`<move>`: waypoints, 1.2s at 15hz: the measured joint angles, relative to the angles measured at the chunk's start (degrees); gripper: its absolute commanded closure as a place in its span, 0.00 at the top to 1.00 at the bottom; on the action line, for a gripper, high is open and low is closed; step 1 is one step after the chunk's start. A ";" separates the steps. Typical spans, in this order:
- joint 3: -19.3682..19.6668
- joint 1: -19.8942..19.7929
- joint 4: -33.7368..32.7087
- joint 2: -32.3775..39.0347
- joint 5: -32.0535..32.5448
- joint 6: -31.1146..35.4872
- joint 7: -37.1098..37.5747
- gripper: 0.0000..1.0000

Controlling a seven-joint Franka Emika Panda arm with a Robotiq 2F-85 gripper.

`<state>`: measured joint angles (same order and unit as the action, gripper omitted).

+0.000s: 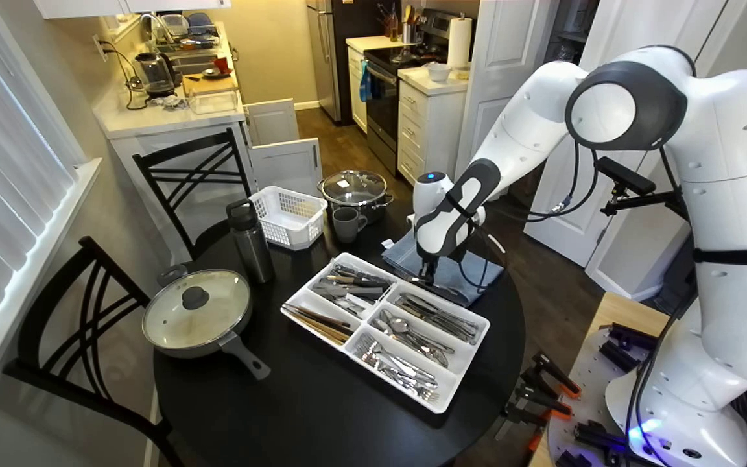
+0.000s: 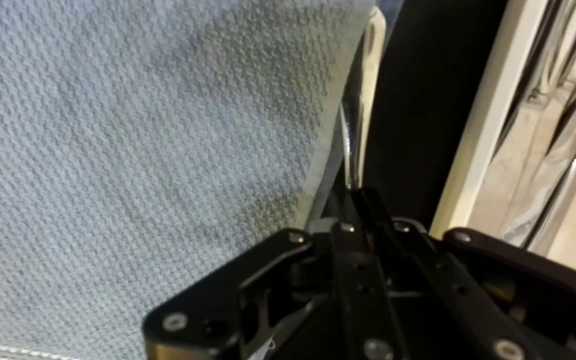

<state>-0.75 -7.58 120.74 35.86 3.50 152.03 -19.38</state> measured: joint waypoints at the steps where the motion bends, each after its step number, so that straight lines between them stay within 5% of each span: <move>1: 0.01 -0.08 0.31 -0.93 -1.15 0.00 1.91 0.02; 10: 1.42 0.39 4.88 -7.19 -5.29 2.25 11.58 0.02; 18: 4.23 0.85 1.97 -4.04 -4.99 2.74 12.70 0.02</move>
<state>3.48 -6.73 122.72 31.82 -1.49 154.77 -6.68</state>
